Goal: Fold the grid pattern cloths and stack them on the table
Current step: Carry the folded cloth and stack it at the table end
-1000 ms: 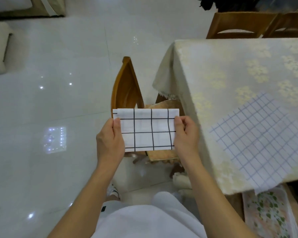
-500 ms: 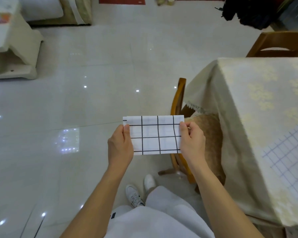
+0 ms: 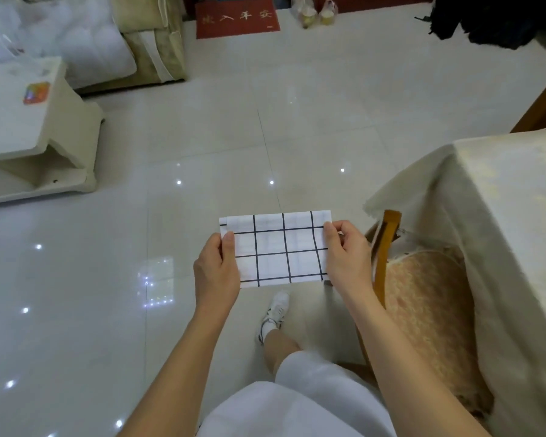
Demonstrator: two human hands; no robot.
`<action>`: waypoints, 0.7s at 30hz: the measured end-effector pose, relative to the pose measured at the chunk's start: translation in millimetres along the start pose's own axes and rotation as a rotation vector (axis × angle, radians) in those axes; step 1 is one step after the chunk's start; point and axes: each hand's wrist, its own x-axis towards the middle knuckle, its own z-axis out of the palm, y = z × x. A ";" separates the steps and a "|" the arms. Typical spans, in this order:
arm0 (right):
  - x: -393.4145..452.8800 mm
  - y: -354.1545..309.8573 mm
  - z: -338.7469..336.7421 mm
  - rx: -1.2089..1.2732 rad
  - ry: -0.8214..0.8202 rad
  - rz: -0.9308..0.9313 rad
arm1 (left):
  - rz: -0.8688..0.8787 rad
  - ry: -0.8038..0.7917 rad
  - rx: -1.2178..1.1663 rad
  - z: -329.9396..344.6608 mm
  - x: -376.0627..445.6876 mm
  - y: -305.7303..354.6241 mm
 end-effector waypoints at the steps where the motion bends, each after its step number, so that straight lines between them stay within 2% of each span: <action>1: 18.0 -3.6 6.5 0.011 0.007 0.006 | 0.006 -0.003 0.014 4.1 19.8 5.3; 8: 132.1 -27.7 17.7 0.049 0.046 0.088 | 0.053 -0.098 0.060 45.4 137.4 61.9; 21: 267.9 -29.4 -23.8 0.070 0.353 0.207 | 0.152 -0.388 0.059 165.8 264.8 150.4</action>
